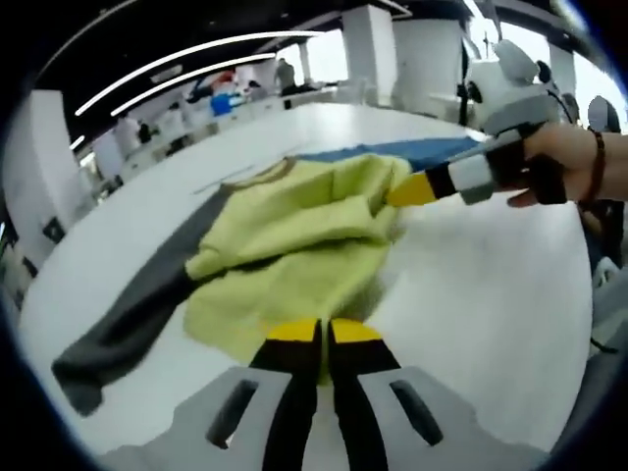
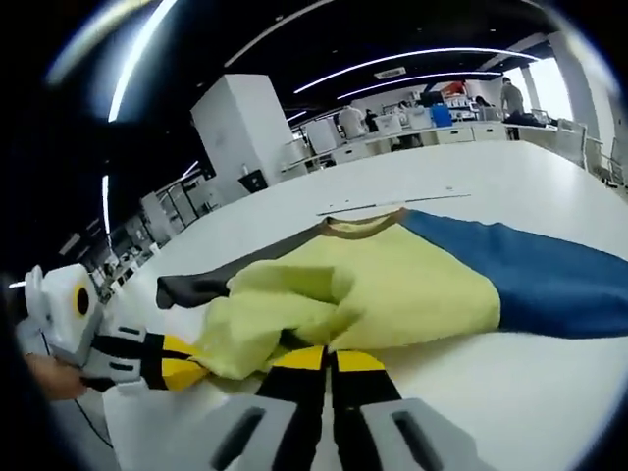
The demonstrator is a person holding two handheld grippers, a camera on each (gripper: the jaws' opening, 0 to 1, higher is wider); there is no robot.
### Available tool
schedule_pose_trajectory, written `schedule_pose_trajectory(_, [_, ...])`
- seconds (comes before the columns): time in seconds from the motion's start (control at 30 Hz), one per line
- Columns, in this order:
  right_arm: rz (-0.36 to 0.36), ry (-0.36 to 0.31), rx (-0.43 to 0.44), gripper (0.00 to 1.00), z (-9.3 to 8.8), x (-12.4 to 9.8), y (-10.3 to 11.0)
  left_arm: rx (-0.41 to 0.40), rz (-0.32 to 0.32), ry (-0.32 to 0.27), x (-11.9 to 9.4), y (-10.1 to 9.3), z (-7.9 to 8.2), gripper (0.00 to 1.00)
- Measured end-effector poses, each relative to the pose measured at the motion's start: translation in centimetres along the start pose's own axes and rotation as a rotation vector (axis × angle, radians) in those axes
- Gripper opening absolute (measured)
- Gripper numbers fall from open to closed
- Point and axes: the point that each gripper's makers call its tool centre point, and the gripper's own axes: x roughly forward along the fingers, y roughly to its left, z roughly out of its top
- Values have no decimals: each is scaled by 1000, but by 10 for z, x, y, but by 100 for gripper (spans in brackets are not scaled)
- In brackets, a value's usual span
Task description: Fold the garment on the visible template until the final outline fits inside the template.
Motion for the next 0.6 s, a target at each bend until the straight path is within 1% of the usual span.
schedule_pose_trajectory(0.1, [19, -15, -8, 0, 11, -8, 1, -11, -20, -28, -11, 0, 12, 0])
schedule_pose_trajectory(0.17, [28, -29, -14, 0, 20, -13, 0, -3, -27, -43, -18, 3, 20, 0])
schedule_pose_trajectory(0.2, [33, -39, -27, 0, 26, -16, 0, 12, -36, -55, -23, 3, 28, 0])
schedule_pose_trajectory(0.23, [36, -45, -36, 0, 30, -18, 0, 24, -40, -59, -25, 3, 32, 0])
schedule_pose_trajectory(0.3, [37, -27, -73, 0, 35, -21, -3, 57, -18, -78, -30, 13, 43, 0])
schedule_pose_trajectory(0.33, [27, -24, -97, 0, 38, -22, -5, 60, -16, -77, -31, 15, 47, 0])
schedule_pose_trajectory(0.37, [17, -33, -136, 0, 44, -23, -8, 65, -11, -81, -31, 18, 53, 0])
schedule_pose_trajectory(0.4, [17, -35, -135, 0, 47, -23, -9, 74, -4, -89, -31, 22, 58, 0])
schedule_pose_trajectory(0.47, [9, -43, -136, 0, 55, -27, -9, 82, 6, -86, -28, 28, 63, 0])
schedule_pose_trajectory(0.6, [-36, -56, -148, 0, 70, -23, -22, 75, 51, -87, -17, 49, 71, 0])
